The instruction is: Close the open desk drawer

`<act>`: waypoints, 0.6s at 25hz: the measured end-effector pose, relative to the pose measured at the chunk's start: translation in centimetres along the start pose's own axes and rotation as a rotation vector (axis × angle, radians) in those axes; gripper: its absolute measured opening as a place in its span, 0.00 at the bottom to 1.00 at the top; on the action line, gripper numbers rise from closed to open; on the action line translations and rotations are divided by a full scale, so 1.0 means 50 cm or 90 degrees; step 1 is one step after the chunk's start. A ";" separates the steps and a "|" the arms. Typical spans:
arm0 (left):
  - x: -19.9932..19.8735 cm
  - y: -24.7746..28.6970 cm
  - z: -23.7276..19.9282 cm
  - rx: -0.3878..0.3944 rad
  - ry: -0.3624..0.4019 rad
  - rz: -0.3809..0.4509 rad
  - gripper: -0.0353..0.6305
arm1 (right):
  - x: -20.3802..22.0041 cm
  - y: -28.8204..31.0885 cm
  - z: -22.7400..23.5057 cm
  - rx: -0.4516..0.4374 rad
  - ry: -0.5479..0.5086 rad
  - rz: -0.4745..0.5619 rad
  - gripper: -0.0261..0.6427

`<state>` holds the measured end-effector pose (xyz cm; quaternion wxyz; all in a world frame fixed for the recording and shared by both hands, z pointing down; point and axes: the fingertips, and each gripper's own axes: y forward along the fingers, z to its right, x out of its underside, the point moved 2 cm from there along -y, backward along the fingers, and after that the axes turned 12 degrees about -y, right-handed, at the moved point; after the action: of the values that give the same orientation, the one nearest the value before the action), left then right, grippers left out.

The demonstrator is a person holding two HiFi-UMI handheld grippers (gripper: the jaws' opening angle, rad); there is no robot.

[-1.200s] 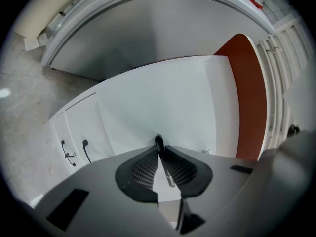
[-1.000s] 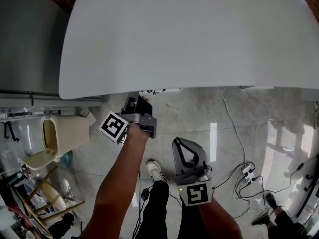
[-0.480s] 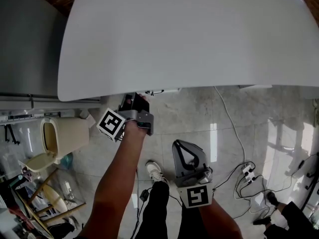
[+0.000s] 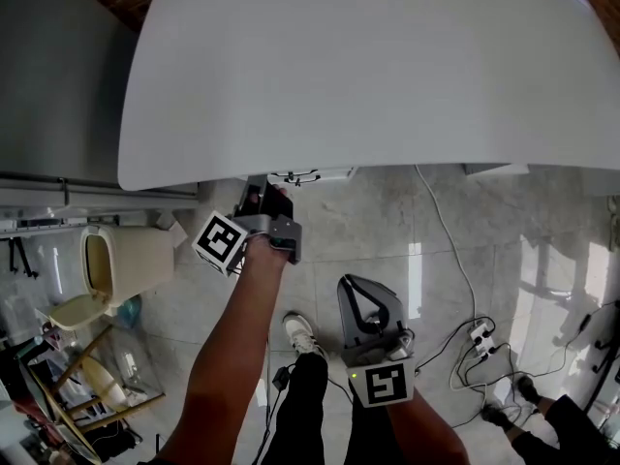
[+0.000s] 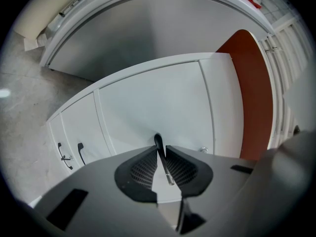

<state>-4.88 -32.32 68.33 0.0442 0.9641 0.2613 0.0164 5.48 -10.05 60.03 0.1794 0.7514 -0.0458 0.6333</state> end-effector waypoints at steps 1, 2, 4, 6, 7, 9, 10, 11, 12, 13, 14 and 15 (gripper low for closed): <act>0.003 -0.005 0.003 0.002 0.003 -0.004 0.14 | -0.002 -0.002 0.000 0.000 -0.002 0.000 0.08; 0.006 -0.011 0.005 0.004 0.007 -0.009 0.14 | -0.002 -0.003 0.001 0.000 -0.004 0.000 0.08; 0.020 -0.026 0.007 0.006 0.021 -0.024 0.13 | -0.004 -0.007 0.004 0.001 -0.010 0.002 0.08; 0.035 -0.049 0.005 0.002 0.040 -0.037 0.11 | -0.005 -0.011 0.006 0.004 -0.011 0.005 0.08; 0.043 -0.062 0.006 0.000 0.050 -0.041 0.10 | -0.005 -0.013 0.005 0.005 -0.011 0.006 0.08; 0.059 -0.089 0.008 -0.008 0.086 -0.052 0.08 | 0.000 -0.017 0.001 0.004 -0.010 0.002 0.08; 0.067 -0.105 0.009 -0.016 0.118 -0.059 0.07 | 0.004 -0.020 -0.002 0.003 -0.009 -0.002 0.08; 0.072 -0.121 0.012 -0.024 0.155 -0.067 0.07 | 0.007 -0.022 -0.005 0.002 -0.007 -0.004 0.08; 0.077 -0.138 0.016 -0.031 0.189 -0.072 0.06 | 0.008 -0.025 -0.007 0.002 -0.007 -0.004 0.08; 0.081 -0.155 0.024 -0.033 0.218 -0.074 0.06 | 0.007 -0.029 -0.009 0.002 -0.006 -0.003 0.08; 0.084 -0.170 0.038 -0.029 0.248 -0.077 0.06 | 0.005 -0.033 -0.011 0.003 -0.005 0.000 0.08; 0.087 -0.185 0.054 -0.023 0.280 -0.079 0.06 | 0.001 -0.037 -0.013 0.005 -0.003 0.005 0.08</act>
<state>-5.63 -22.39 64.80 0.0039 0.9185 0.3228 0.2283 5.42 -8.09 59.78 0.1739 0.7533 -0.0467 0.6325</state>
